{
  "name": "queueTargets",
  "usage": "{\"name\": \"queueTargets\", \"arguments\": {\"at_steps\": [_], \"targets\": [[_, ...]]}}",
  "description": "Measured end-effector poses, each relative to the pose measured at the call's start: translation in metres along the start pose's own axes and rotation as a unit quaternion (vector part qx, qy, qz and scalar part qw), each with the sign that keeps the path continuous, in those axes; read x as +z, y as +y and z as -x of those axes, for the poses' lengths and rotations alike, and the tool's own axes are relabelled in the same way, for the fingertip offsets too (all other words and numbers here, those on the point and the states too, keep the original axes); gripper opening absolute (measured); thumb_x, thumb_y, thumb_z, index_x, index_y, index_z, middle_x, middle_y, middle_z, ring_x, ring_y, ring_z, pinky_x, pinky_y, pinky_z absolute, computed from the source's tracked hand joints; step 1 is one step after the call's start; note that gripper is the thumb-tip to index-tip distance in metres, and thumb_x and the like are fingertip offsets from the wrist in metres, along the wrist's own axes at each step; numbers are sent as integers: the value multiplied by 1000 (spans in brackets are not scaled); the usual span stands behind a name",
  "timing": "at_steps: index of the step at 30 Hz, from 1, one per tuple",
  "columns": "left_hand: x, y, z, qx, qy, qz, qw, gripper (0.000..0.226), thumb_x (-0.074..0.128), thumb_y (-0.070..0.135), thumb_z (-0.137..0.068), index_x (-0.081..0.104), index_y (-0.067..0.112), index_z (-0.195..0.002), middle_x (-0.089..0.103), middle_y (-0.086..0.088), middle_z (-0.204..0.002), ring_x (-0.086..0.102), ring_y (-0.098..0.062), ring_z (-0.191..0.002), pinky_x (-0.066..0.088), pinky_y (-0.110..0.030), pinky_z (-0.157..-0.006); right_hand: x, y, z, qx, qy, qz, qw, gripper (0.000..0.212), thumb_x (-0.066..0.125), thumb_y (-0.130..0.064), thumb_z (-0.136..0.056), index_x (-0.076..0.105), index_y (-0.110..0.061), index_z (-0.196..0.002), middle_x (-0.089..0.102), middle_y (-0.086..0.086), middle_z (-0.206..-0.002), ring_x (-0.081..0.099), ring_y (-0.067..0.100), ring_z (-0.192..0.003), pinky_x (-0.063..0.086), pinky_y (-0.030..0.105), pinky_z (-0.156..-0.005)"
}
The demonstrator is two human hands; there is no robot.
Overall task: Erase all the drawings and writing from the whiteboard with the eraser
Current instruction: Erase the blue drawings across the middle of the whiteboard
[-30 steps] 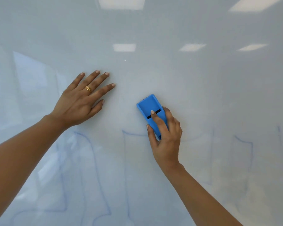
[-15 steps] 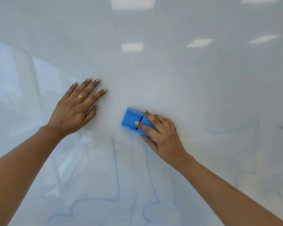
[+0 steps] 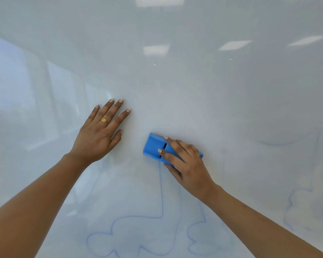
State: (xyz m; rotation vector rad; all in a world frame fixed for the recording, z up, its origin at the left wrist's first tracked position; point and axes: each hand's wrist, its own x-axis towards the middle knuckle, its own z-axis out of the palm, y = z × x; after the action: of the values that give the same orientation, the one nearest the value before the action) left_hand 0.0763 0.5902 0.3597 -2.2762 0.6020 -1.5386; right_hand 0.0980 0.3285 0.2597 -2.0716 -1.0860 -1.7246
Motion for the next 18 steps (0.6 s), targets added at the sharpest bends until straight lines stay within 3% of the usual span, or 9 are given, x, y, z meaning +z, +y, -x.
{"name": "queueTargets", "arguments": {"at_steps": [4,9,18], "targets": [[3,1,17,-8,-11,3,1000,54,36,28,-92,31,17,-145,25,-8,-153,21,-25,-142,15,-41,-114,10,-12,17,-78,-57,16,995,35,59,-18,-89,50,-22,-122,49,8,-138,53,27,-114,40,36,-88],[7,4,36,-8,-26,1,1000,55,37,27,-92,29,17,-146,23,-8,-154,19,-26,-142,16,-43,-115,1,0,5,-137,-66,34,988,33,56,-17,-90,50,-21,-121,53,9,-134,52,27,-112,39,36,-88],[4,-5,43,21,-49,-9,999,53,36,25,-93,29,17,-145,24,-8,-153,18,-26,-143,19,-43,-115,-2,8,-32,32,51,-20,998,37,60,-17,-87,51,-18,-122,49,15,-136,50,28,-112,36,35,-93]]}}
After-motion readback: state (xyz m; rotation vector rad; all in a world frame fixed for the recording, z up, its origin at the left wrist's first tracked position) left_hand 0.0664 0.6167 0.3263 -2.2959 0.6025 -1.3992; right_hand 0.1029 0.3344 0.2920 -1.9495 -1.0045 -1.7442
